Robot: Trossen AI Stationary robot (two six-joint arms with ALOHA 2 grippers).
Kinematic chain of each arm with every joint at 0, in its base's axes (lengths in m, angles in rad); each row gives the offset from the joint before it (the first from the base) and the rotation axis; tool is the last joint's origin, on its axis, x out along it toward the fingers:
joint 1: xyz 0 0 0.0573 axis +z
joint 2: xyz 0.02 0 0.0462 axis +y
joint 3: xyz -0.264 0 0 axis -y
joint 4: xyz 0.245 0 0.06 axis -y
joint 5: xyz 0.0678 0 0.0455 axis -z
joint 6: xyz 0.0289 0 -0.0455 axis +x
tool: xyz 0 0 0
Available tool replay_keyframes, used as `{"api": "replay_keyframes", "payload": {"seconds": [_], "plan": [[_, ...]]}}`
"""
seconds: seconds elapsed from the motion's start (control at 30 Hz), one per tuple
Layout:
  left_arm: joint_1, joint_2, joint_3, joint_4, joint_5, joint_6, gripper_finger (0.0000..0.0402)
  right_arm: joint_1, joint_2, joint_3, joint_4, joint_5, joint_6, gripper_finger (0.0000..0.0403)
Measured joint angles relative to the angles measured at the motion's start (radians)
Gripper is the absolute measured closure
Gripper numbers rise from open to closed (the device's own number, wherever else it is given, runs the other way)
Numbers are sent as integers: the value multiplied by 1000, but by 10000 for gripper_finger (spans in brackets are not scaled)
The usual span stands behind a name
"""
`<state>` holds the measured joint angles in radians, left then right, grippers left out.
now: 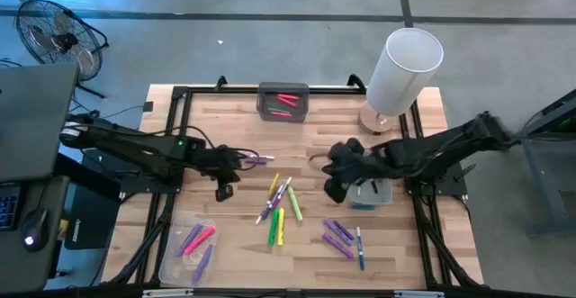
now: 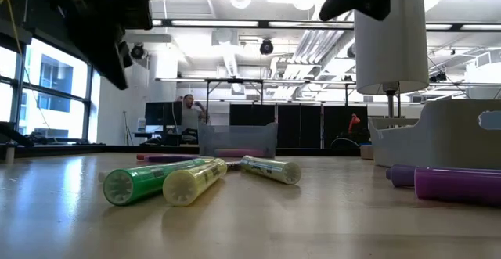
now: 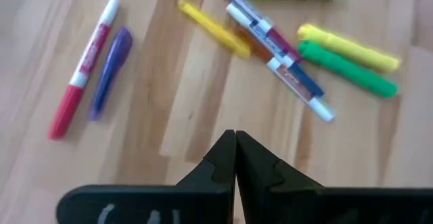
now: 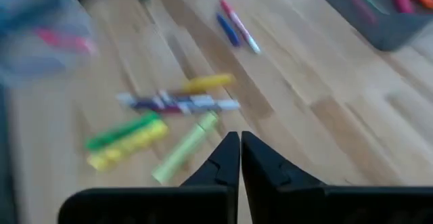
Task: Pick & Place Markers
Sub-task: Put the dark purple highlighter pen into the transparent bin
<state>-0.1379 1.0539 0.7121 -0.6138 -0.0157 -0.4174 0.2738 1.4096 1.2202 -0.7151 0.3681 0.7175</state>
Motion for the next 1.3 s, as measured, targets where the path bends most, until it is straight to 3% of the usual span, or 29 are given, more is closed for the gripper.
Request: {"api": "replay_keyframes", "payload": {"seconds": [0.23,0.43,0.63,0.77,1.3], "plan": [[0,-107,-52,-35,-2,45,402,96,315,348,-298,-32,33,397],[0,-102,-47,-11,27,105,401,175,490,490,-433,-112,193,367],[0,-94,-47,-22,33,145,401,253,573,475,-432,-231,279,291],[0,-93,-47,-18,33,161,401,300,603,421,-387,-274,320,260],[0,-94,-47,-15,58,151,401,331,602,155,-38,-380,403,289]]}}
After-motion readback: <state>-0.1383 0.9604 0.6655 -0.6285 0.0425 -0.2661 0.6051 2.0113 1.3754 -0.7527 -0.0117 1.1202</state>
